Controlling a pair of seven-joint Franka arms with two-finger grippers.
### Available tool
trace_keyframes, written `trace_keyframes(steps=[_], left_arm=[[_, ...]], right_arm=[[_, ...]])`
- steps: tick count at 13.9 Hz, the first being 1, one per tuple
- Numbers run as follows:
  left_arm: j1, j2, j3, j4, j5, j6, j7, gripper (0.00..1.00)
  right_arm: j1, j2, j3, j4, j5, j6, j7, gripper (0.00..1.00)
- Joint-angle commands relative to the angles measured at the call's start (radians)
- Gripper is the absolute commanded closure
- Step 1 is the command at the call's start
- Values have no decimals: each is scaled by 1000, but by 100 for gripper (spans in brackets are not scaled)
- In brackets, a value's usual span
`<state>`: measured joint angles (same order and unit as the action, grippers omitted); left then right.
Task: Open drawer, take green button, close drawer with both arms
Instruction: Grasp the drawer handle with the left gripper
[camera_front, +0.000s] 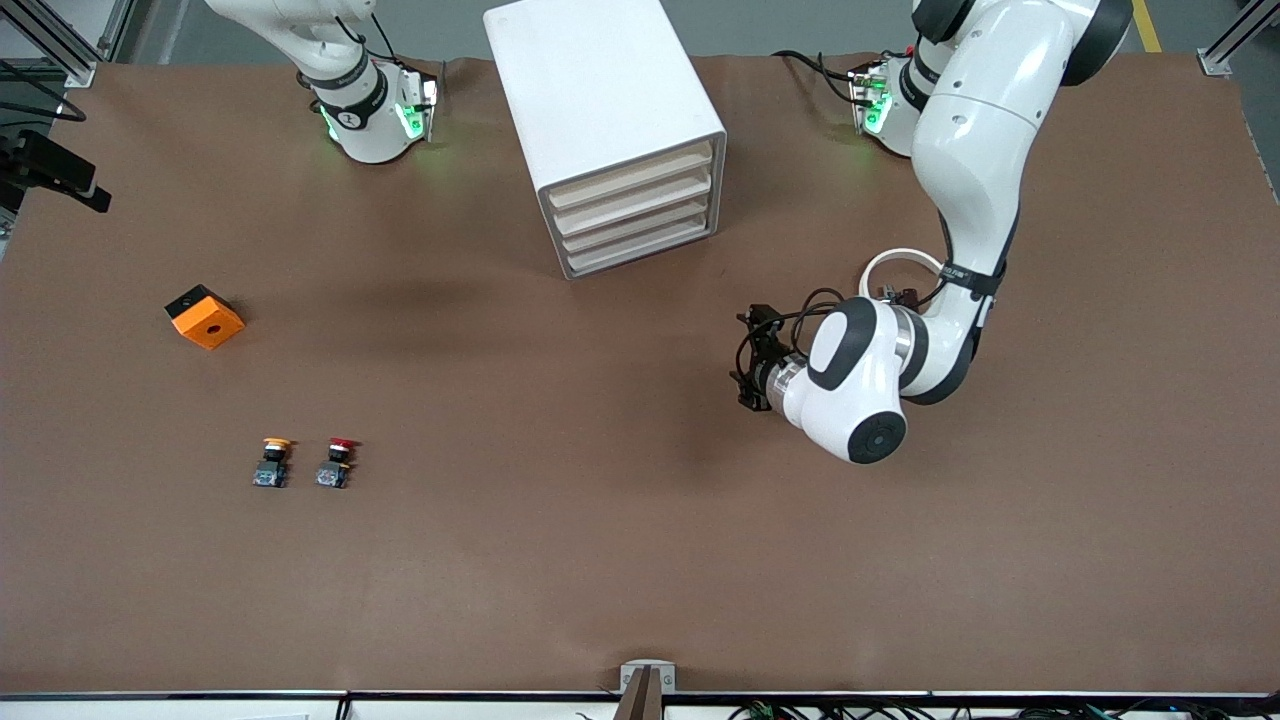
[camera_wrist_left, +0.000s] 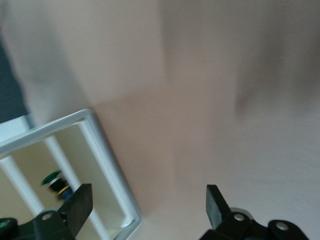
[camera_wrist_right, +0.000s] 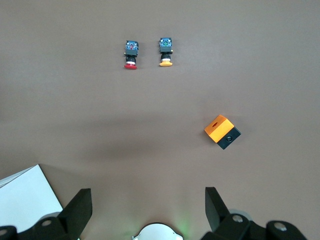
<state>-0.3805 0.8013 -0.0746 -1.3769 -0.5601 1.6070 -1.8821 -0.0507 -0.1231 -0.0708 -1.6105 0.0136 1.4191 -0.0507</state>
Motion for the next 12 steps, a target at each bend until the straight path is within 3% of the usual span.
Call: trace_keyframes(steps=[1,4,12], left_arm=[[0,47,1,36,-95,-125,-93,0],[0,68,-1,32,-181,-180,-169,0],[-61,133,-4,19,-256,-294,-258,0]], right_arm=[[3,-1,-1,7,5,6,11,0],[-1,-3,-3,9,5,6,6,0],[3,-1,0,17,3,14,9,0]])
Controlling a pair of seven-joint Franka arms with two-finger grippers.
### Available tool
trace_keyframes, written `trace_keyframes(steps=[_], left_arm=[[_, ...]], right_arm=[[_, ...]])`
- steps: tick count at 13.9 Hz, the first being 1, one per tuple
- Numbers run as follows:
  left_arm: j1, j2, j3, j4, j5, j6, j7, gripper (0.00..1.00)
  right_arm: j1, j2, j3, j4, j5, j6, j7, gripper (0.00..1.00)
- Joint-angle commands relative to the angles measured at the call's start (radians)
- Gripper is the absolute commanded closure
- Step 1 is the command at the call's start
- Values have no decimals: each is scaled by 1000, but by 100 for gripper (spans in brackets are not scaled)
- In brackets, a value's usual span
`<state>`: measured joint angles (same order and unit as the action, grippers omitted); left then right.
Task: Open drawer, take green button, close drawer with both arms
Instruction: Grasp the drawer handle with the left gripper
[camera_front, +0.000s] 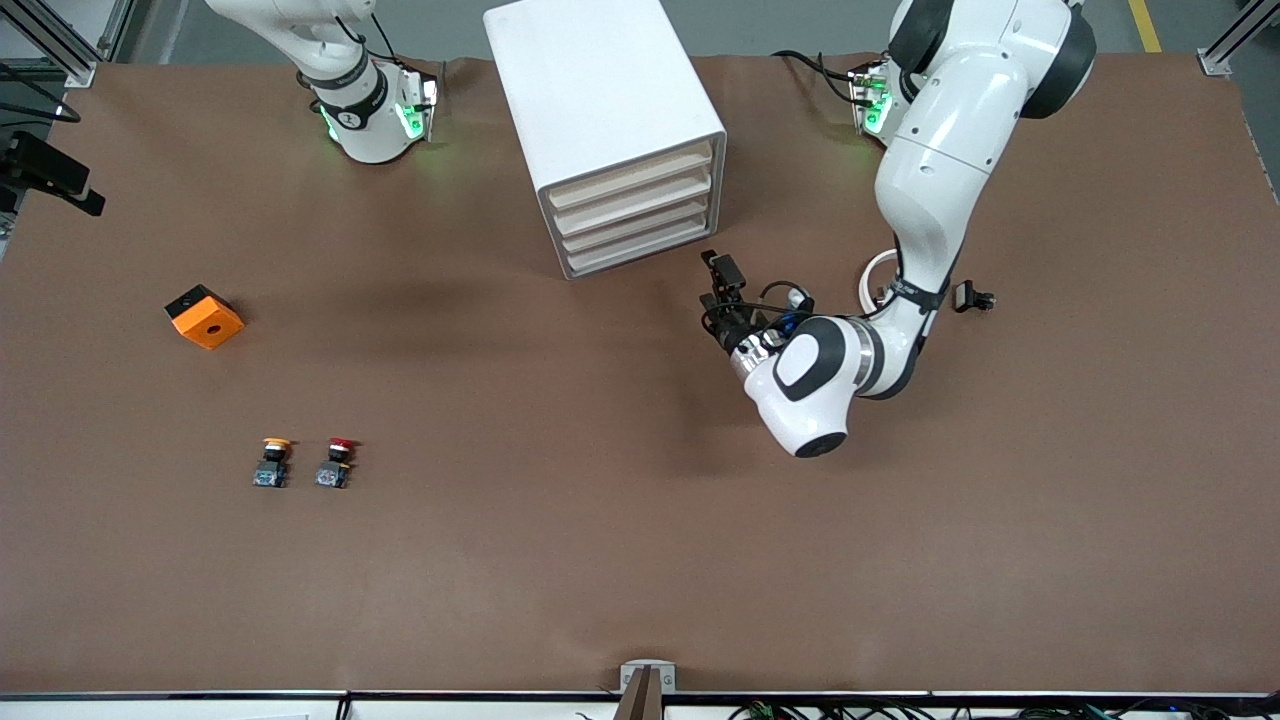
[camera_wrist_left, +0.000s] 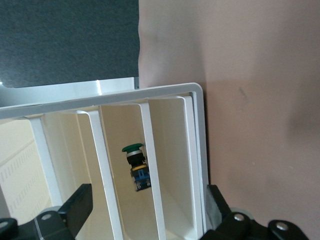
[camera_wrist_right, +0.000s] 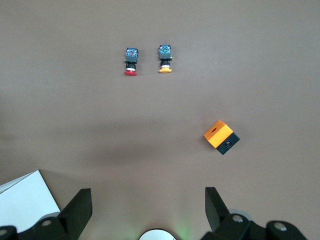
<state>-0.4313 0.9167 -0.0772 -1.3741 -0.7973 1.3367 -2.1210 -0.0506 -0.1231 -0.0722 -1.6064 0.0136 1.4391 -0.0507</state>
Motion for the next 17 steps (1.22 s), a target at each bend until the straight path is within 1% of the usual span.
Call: trace_keyframes(steps=[1,3,4,6,7,10,13,15,17], left_arm=[[-17,25,-1,17,-19,-25,-19,3],[-29,47,-1,15,-19,-28,-17,27],[-32,53,-3,15,-19,-30,-17,35],[-40,71,-7,15,-20,-30,-10,48],[-38,79,-28,15,-20,-30,-8,50],[-38,100,-56,15,-20,-45,-5,50],[-43,105,-68,-3,-20,-62,7,50],[-63,106,-69,-25,-20,-79,13,50],[-79,108,-76,-26,-25,-80,24,49]], right_arm=[[2,-3,2,13,3,-6,6,0],[3,-3,0,13,3,-3,5,0],[3,-3,0,13,3,-5,5,0],[0,-3,-1,13,3,-8,0,0],[-2,-3,-1,13,3,-8,-1,0],[-2,-3,-1,13,0,-8,-1,0],[-2,-3,-1,13,-1,-8,-3,0],[0,-3,-1,13,-1,-9,-3,0],[0,-3,-1,13,-3,-9,-3,0]])
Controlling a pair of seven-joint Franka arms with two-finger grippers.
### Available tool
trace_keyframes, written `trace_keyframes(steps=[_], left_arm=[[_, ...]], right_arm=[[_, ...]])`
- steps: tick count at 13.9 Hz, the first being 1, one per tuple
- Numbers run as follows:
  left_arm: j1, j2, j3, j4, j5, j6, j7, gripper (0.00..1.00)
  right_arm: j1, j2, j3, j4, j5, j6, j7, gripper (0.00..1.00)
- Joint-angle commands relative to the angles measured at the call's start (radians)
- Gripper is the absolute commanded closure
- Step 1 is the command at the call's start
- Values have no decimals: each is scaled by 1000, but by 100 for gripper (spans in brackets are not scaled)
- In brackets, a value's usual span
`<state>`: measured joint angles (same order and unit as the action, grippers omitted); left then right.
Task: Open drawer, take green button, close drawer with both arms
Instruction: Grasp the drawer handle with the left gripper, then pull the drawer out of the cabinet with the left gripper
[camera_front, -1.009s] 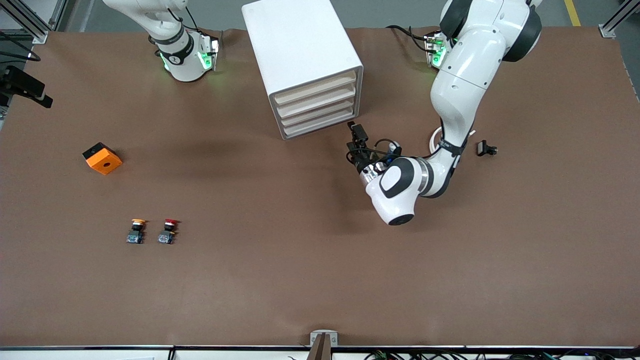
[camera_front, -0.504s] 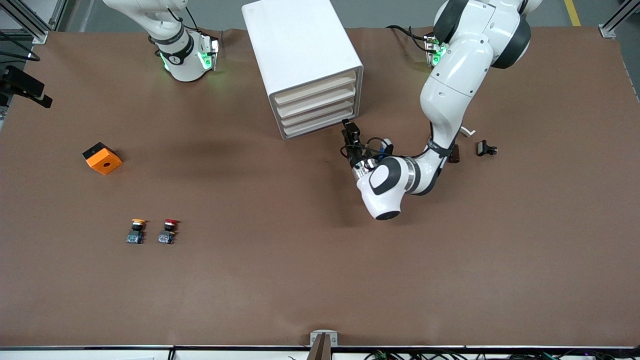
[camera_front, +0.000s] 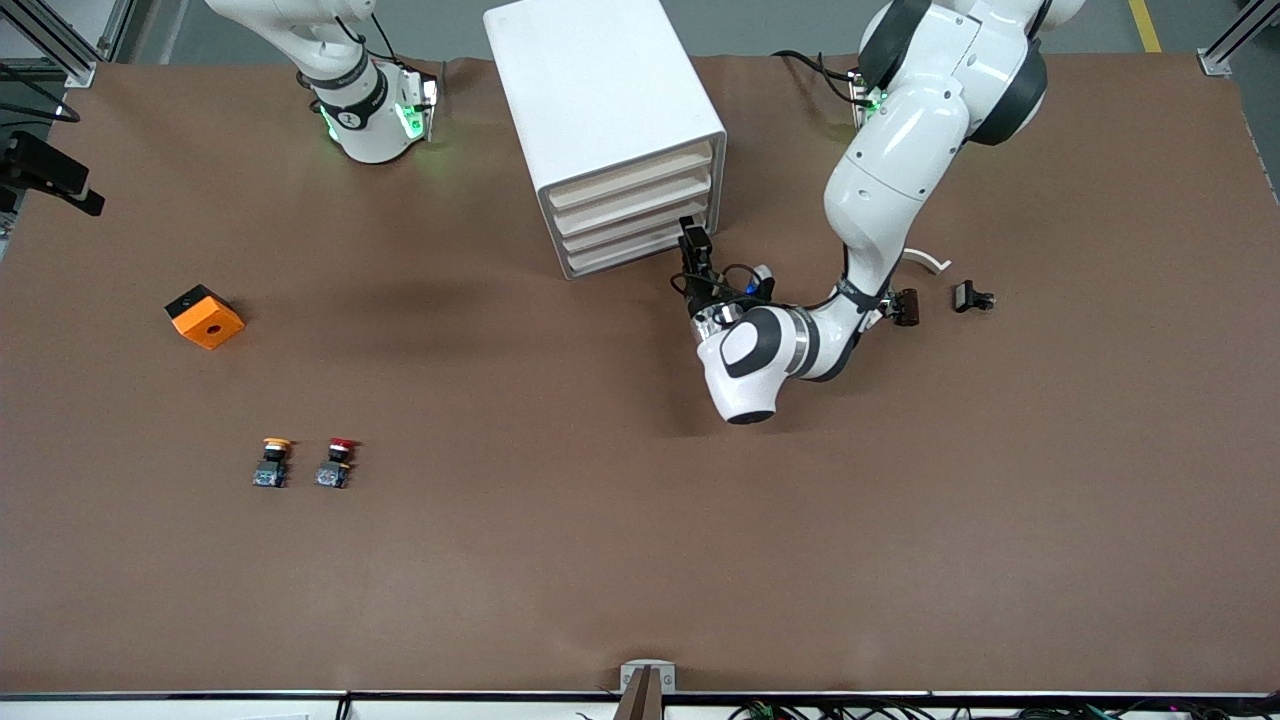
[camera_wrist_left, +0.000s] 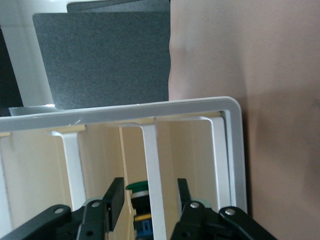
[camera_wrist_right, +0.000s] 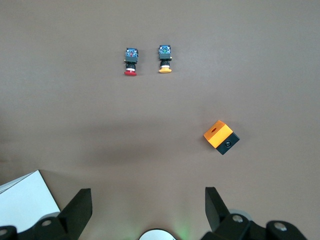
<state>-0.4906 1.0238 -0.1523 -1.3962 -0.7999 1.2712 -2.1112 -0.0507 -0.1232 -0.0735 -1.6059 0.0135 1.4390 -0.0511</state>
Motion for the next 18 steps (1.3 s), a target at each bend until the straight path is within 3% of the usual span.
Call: trace_keyframes(steps=[1,9,16,18], left_arm=[[-28,5,-1,-7,-24,-15,16,49],[-62,5,-3,-73,-22,-15,16,51],[-72,5,-3,-83,-24,-21,16,83],[-72,5,-3,-84,-24,-22,19,84]], right_arm=[[-1,-3,0,12,-3,-9,-3,0],[-1,-3,0,12,-10,-9,-4,0],[-3,-1,-2,12,-10,-11,0,0],[-8,4,-3,11,-10,-12,-3,0]])
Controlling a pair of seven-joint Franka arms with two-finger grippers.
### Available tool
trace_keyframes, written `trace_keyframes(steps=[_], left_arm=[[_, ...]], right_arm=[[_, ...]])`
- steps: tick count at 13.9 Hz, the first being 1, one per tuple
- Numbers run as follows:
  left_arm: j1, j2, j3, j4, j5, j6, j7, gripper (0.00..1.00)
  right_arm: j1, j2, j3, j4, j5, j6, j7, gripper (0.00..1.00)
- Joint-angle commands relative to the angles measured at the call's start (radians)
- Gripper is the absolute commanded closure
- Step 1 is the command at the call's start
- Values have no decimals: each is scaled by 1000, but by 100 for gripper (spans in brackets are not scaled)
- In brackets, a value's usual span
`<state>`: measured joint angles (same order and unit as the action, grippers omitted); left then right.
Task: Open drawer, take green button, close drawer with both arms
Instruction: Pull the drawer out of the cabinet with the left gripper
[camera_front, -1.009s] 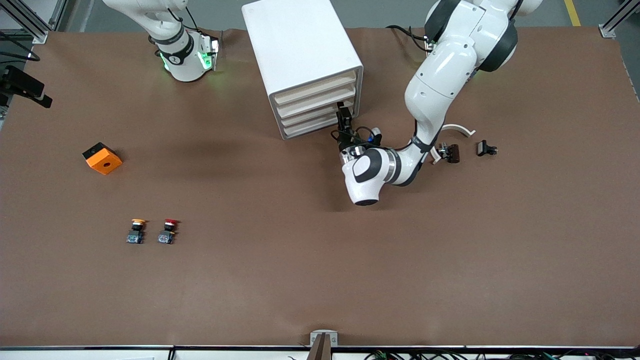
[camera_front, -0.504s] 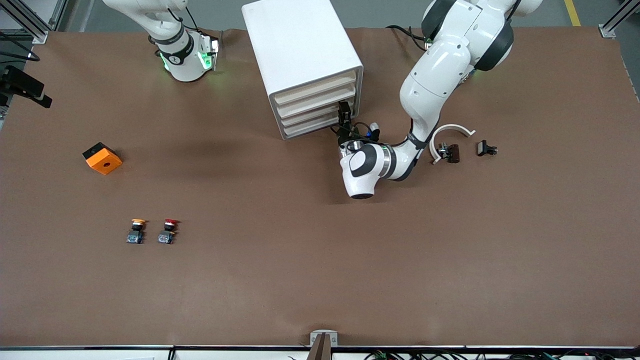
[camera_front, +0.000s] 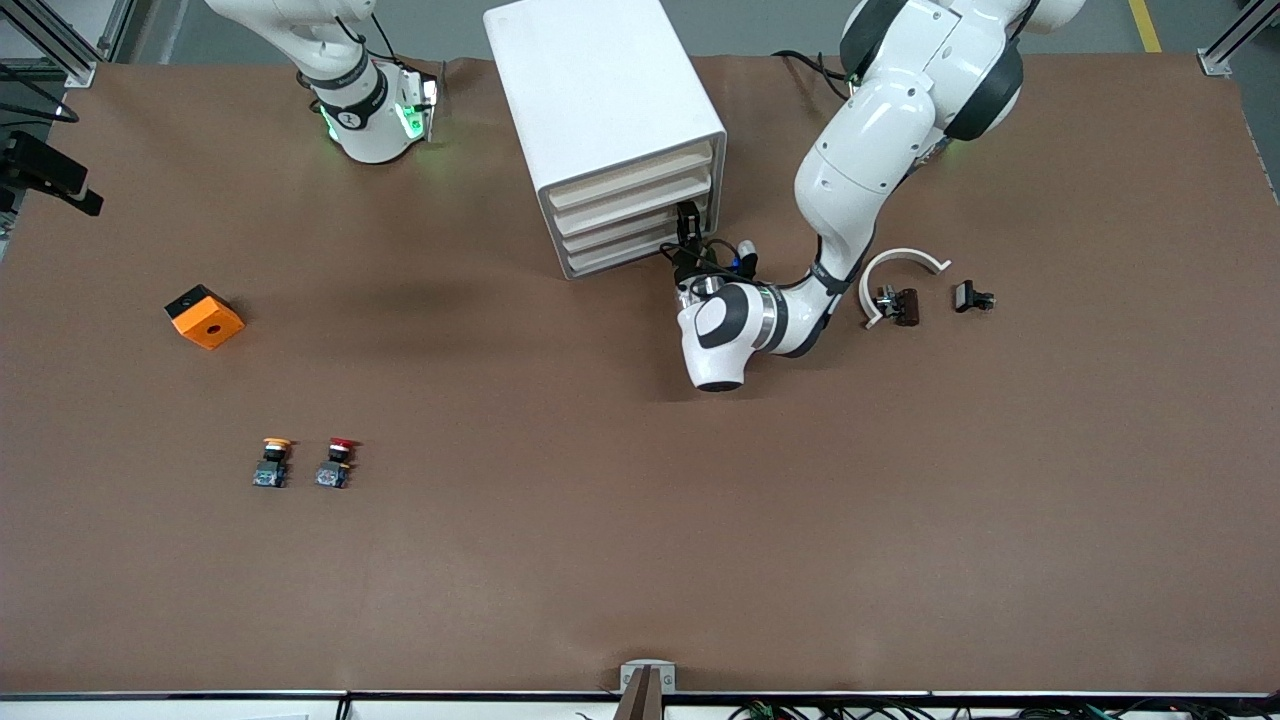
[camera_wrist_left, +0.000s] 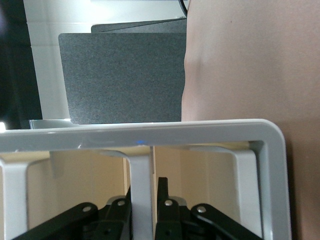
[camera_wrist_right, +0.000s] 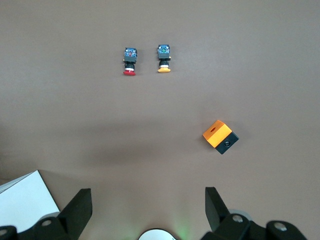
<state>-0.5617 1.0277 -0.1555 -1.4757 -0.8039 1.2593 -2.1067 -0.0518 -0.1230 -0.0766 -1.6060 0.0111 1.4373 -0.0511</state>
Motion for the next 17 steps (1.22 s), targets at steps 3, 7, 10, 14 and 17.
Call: trace_keyframes(steps=[3,7,10,14,17], left_arm=[[8,2,1,-3,-18,-11,14,87],[60,-1,4,3,-17,-11,31,87],[103,-3,4,8,-9,-9,30,87],[152,-6,4,21,-17,-9,24,86],[184,-6,4,34,-15,-9,30,86]], right_arm=[[-23,28,-2,11,-8,-11,-4,0],[-48,56,0,11,4,-11,-6,0],[-42,126,1,24,-2,-11,-4,0],[-51,195,1,43,-31,9,-4,0],[-53,240,1,63,-34,22,-6,0]])
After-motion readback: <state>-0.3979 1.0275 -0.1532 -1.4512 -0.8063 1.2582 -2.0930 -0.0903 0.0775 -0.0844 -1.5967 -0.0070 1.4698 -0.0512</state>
